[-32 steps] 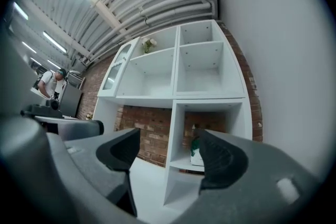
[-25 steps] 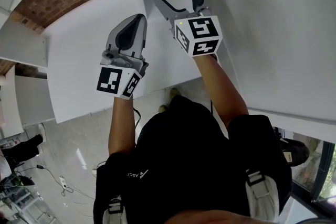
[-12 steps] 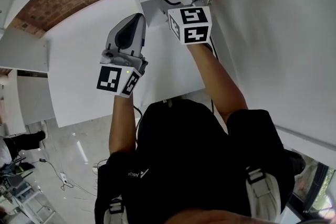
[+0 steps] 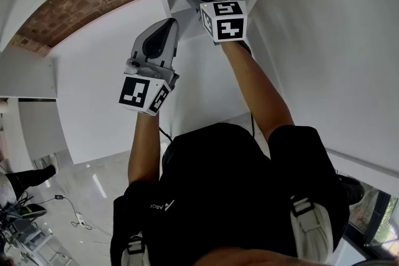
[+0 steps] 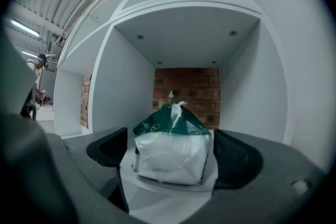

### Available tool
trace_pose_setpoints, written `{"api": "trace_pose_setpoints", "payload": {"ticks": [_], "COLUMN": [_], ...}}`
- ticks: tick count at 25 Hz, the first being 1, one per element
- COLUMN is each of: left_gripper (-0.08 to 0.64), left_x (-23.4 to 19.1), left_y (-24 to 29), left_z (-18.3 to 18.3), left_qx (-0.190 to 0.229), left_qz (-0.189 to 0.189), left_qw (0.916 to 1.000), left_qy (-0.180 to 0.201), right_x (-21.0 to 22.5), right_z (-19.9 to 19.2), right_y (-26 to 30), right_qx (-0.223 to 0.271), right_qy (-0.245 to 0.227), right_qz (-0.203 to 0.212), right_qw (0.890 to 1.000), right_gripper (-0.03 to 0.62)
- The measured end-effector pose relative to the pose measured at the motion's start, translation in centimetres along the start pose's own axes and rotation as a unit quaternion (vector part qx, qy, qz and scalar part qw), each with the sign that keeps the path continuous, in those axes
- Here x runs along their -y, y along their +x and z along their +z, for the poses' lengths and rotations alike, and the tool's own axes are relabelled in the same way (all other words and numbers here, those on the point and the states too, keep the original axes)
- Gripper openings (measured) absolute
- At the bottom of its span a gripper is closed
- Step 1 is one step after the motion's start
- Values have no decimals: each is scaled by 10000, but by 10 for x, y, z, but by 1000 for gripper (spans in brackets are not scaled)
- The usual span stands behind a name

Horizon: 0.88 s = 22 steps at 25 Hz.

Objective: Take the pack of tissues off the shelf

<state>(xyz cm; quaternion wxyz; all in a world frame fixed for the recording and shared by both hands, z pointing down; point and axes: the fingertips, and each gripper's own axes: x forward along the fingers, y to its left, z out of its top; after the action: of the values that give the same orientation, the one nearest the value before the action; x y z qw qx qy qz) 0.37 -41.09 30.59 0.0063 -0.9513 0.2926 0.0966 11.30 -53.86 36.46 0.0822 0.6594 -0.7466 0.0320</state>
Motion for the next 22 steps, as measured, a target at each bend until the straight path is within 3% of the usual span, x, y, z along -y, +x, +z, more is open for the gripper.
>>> {"api": "trace_pose_setpoints", "payload": {"ticks": [11, 17, 22], "left_gripper": [-2, -2, -2], "left_x": [-11, -10, -5], "left_y": [3, 2, 2], "left_z": [-18, -21, -16], "left_qx": [-157, -177, -107], "left_qz": [-168, -259, -282], "left_qw": [9997, 9994, 9994], "left_qy": [-123, -169, -146], "right_x": [3, 4, 4], "right_z": [-17, -19, -13], "right_y": [26, 25, 19], "right_qx": [-534, -588, -503], "right_qy": [-378, -626, -566], "right_qz": [-123, -183, -103], "right_qw": [9978, 9961, 9971], "right_gripper": [486, 363, 314]}}
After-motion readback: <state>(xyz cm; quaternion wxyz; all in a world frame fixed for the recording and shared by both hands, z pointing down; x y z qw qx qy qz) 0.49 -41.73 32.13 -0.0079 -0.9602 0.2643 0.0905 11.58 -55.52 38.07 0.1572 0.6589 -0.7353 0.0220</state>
